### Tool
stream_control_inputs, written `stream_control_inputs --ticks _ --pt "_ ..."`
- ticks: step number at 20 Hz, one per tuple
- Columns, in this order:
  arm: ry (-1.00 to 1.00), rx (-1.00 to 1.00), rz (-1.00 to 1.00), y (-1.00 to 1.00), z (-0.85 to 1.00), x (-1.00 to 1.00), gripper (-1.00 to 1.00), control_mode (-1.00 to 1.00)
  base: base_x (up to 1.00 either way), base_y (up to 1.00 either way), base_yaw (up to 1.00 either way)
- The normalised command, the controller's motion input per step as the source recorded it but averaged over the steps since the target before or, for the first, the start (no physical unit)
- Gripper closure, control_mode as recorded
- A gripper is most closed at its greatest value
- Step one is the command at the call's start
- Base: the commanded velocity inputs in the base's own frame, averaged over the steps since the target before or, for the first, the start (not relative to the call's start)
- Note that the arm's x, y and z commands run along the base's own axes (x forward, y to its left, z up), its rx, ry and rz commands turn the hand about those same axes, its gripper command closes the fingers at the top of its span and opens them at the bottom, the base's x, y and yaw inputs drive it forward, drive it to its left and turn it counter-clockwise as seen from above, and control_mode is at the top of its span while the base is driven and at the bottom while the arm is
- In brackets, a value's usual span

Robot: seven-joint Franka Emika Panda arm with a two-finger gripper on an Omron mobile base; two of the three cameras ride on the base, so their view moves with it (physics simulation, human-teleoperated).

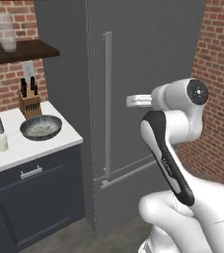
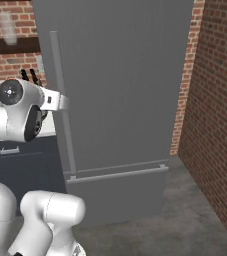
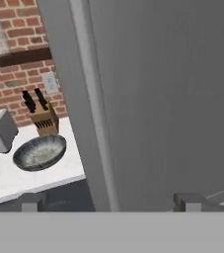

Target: Grab a lemon wedge from the fridge and one ice cube from the ice bowl, and put them in the glass of lemonade.

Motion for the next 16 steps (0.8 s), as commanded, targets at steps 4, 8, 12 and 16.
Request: stream_control_inputs --ticks 4,8,12,16 --pt "0.01 0.07 0.0 -0.14 0.06 0.52 -1.0 -1.0 0.0 0.0 0.0" --pt "0.18 0.0 0.0 0.0 0.0 0.7 -1.0 -1.0 0.0 0.0 0.0" --pt "0.34 -0.03 0.0 0.0 0.0 0.78 -1.0 -1.0 0.0 0.0 0.0" --pt "0.16 -0.03 0.01 0.03 -0.07 0.35 -1.0 -1.0 0.0 0.0 0.0"
